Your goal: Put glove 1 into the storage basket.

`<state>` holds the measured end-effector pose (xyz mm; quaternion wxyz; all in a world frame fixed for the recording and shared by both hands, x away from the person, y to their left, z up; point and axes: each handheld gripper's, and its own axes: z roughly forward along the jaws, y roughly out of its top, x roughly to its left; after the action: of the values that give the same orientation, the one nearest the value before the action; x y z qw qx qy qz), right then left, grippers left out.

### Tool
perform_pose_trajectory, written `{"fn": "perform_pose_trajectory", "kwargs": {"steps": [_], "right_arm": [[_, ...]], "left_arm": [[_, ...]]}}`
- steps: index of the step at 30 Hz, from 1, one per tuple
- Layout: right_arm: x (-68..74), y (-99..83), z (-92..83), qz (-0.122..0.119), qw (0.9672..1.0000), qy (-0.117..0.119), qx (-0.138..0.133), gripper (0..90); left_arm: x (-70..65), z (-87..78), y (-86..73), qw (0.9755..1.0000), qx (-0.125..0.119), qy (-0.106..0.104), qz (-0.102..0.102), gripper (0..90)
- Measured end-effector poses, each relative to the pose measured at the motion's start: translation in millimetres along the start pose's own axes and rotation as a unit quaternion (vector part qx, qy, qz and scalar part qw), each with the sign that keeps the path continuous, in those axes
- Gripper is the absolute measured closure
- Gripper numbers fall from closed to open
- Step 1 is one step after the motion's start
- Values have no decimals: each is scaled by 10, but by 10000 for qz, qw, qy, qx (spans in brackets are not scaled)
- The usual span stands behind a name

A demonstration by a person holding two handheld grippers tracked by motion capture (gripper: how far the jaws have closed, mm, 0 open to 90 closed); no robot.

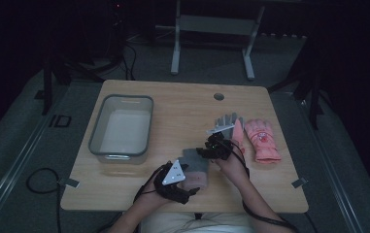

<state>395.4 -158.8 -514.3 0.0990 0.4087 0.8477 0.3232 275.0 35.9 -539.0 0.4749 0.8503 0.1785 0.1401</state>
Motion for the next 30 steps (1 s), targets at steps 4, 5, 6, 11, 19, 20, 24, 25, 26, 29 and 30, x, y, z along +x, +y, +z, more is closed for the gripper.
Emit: {"fn": "perform_pose_trajectory", "kwargs": {"steps": [4, 5, 6, 11, 19, 20, 24, 25, 26, 29, 30], "right_arm": [[13, -17, 178, -76, 9994, -11, 351, 405], [13, -25, 217, -68, 9991, -17, 427, 386], [5, -30, 240, -27, 9990, -15, 455, 372], [-49, -24, 276, 170, 9980, 58, 600, 311], [-11, -51, 260, 64, 9984, 292, 485, 573], [-7, -55, 260, 88, 9982, 352, 472, 615], [11, -51, 259, 139, 9977, 446, 487, 677], [16, -49, 259, 124, 9978, 441, 489, 688], [22, -46, 258, 119, 9977, 441, 500, 697], [47, -44, 249, 88, 9980, 416, 470, 723], [52, -44, 245, 115, 9979, 431, 464, 726]], "left_arm": [[-9, 84, -7, 9994, 200, -113, 245, 236], [-11, 105, -17, 9991, 256, -114, 317, 266], [-4, 122, -32, 9985, 330, -117, 411, 285], [-4, 143, -92, 9970, 418, -41, 655, 332], [-86, 193, -107, 9909, 616, 305, 1158, 359], [-143, 222, -112, 9842, 756, 511, 1519, 358], [-190, 235, -116, 9787, 817, 699, 1747, 416], [-203, 233, -120, 9738, 859, 809, 1946, 443], [-208, 237, -119, 9729, 873, 833, 1972, 465], [-174, 204, -78, 9790, 806, 786, 1702, 646], [-153, 194, -68, 9805, 814, 733, 1629, 660]]}}
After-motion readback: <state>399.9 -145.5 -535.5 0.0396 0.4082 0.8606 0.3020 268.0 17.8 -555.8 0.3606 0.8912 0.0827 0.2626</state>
